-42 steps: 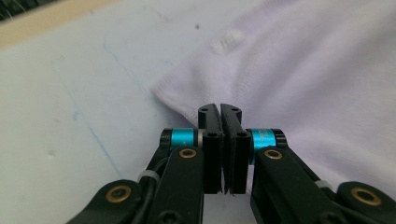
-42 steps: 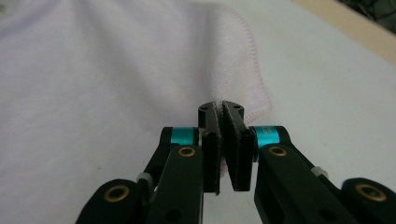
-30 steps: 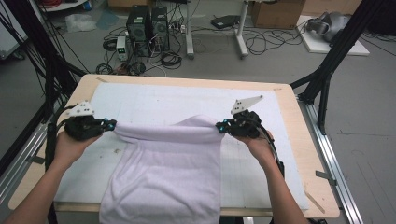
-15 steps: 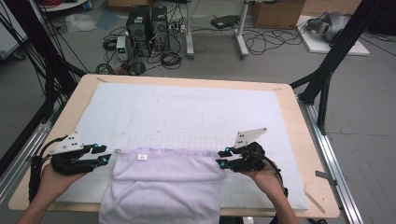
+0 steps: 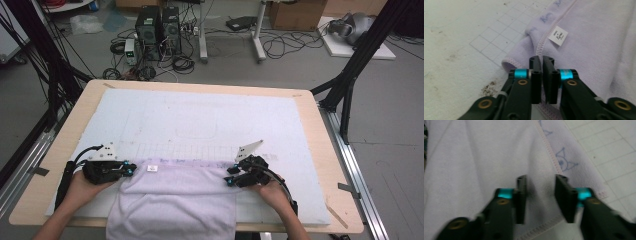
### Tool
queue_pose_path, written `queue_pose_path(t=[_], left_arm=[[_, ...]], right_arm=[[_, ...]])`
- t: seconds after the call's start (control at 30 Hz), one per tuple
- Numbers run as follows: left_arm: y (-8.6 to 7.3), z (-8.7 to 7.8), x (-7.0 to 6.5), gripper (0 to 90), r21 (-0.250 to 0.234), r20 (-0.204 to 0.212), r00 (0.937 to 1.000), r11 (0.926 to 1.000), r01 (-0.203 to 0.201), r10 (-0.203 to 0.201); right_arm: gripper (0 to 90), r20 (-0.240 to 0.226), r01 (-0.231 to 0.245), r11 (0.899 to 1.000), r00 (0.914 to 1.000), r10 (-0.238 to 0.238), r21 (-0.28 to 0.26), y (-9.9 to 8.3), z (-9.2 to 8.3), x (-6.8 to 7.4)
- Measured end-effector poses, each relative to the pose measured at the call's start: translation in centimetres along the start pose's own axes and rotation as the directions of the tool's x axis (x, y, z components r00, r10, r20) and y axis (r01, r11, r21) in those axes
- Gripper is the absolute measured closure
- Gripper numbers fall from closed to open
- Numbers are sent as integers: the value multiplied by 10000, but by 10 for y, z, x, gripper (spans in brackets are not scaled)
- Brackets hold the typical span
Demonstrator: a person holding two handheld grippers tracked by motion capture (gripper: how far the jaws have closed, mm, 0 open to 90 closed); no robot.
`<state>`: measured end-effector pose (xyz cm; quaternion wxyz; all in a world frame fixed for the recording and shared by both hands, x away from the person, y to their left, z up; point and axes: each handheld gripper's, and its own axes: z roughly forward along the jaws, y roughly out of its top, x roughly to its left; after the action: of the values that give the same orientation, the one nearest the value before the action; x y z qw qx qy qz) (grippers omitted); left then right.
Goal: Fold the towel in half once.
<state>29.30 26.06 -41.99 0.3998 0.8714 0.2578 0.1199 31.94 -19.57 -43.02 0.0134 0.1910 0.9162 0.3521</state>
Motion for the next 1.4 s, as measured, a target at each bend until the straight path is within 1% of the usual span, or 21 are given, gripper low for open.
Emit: queue_pose_path(t=[0.03, 0.07, 0.17, 0.27, 0.37, 0.43, 0.53, 0.6, 0.67, 0.73, 0.8, 0.9, 0.97, 1.07, 1.1, 1.17, 1.2, 1.3, 1.33, 1.37, 1.4], left_arm=[[1, -2, -1, 876, -61, -20, 10000, 10000, -22, 22], [1, -5, -2, 878, -142, -30, 10000, 9999, 7, -8], [2, -18, -4, 881, -393, -115, 9999, 9992, -35, 31], [3, -35, -11, 881, -702, -227, 9997, 9974, -144, 129], [1, -54, -23, 882, -952, -229, 9994, 9951, -279, 258], [-3, -66, -34, 882, -1030, -138, 9990, 9937, -437, 425], [-10, -78, -51, 873, -1204, 178, 9972, 9903, -696, 722], [-12, -81, -56, 777, -1311, 247, 9972, 9891, -675, 713], [-11, -79, -53, 712, -1230, 136, 9975, 9901, -672, 694], [-7, -73, -46, 668, -1236, -53, 9984, 9907, -569, 567], [-3, -65, -38, 657, -1151, -259, 9985, 9921, -505, 478], [2, -48, -20, 643, -1078, -639, 9979, 9940, -184, 115], [3, -35, -7, 631, -986, -913, 9958, 9951, 26, -116], [5, -15, 12, 592, -740, -1137, 9922, 9963, 437, -520], [4, -8, 18, 554, -692, -949, 9927, 9952, 686, -750], [4, 4, 27, 522, -391, -817, 9930, 9958, 824, -854], [4, 10, 30, 497, -246, -603, 9933, 9949, 975, -988], [3, 24, 35, 502, 265, -301, 9940, 9940, 1061, -1053], [2, 26, 35, 599, 390, -93, 9957, 9949, 928, -925], [2, 27, 33, 713, 464, -156, 9970, 9960, 761, -755], [2, 26, 33, 764, 450, -148, 9975, 9966, 691, -685]], right_arm=[[840, -82, 98, 9999, 9999, -97, 45, 1, -1, 1], [860, -187, 237, 9997, 9995, -236, 38, 1, -1, 2], [866, 21, 516, 9987, 9987, -516, -45, 4, -7, 9], [867, 205, 779, 9953, 9968, -768, -584, 9, -22, 20], [868, 192, 1041, 9867, 9945, -1025, -1249, 10, -40, 39], [868, 63, 1322, 9822, 9912, -1326, -1335, 7, -48, 56], [852, -572, 1549, 9798, 9849, -1631, -1267, -1, -55, 81], [779, -835, 1597, 9758, 9813, -1734, -1493, -5, -62, 91], [741, -776, 1600, 9707, 9813, -1761, -1794, -5, -67, 92], [694, -417, 1499, 9739, 9864, -1592, -1705, -1, -68, 83], [661, 46, 1375, 9790, 9904, -1384, -1507, 3, -65, 70], [619, 605, 948, 9842, 9944, -865, -1496, 7, -57, 41], [589, 1069, 589, 9880, 9933, -437, -1429, 7, -50, 20], [563, 1415, -124, 9949, 9896, 265, -998, 6, -35, -9], [555, 1366, -348, 9943, 9894, 484, -1004, 5, -31, -16], [533, 1325, -614, 9932, 9884, 743, -992, 4, -23, -26], [530, 1213, -668, 9929, 9895, 786, -985, 4, -19, -30], [508, 823, -907, 9932, 9919, 966, -732, 3, -8, -35], [509, 757, -948, 9932, 9921, 998, -674, 2, -5, -36], [533, 707, -995, 9935, 9921, 1033, -549, 2, -3, -37], [581, 527, -1001, 9940, 9933, 1024, -441, 1, -1, -38]])
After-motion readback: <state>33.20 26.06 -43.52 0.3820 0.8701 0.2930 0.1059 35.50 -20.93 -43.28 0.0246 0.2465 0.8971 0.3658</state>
